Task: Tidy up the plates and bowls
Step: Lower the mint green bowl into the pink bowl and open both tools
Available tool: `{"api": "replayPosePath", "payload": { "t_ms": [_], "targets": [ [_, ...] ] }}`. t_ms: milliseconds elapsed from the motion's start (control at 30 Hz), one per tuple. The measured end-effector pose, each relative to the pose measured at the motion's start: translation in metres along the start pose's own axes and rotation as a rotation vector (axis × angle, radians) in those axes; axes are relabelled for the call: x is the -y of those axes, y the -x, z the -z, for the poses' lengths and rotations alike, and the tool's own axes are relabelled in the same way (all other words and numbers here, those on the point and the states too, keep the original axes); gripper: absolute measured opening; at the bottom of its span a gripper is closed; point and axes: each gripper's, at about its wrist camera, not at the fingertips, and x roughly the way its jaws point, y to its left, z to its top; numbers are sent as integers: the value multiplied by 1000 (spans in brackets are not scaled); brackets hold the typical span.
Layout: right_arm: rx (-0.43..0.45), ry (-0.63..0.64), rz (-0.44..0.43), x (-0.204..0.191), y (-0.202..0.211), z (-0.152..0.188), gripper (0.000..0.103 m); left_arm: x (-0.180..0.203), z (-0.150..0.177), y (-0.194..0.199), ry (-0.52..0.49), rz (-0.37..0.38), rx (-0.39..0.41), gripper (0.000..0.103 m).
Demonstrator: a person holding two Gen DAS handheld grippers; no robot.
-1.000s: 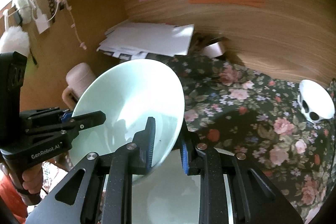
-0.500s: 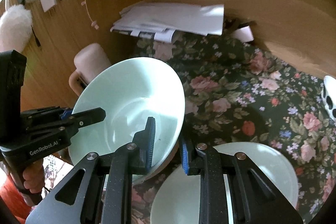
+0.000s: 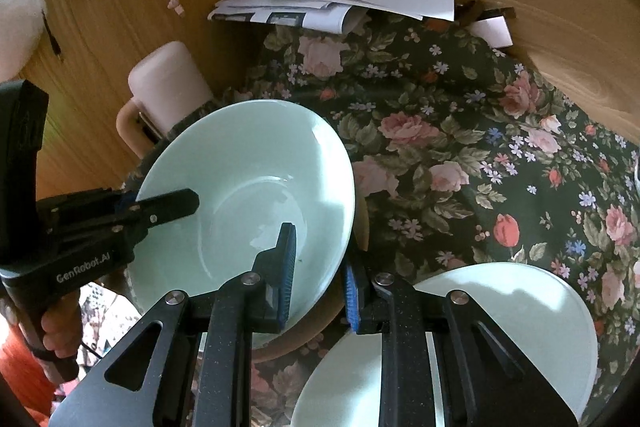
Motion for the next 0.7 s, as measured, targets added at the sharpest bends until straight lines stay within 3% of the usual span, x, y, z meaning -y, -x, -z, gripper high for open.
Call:
{"api": "replayPosePath", "payload": {
  "t_ms": [700],
  "targets": [
    [22, 71, 79, -9, 12, 2, 22, 2, -4, -14, -27, -61, 14, 14]
  ]
}}
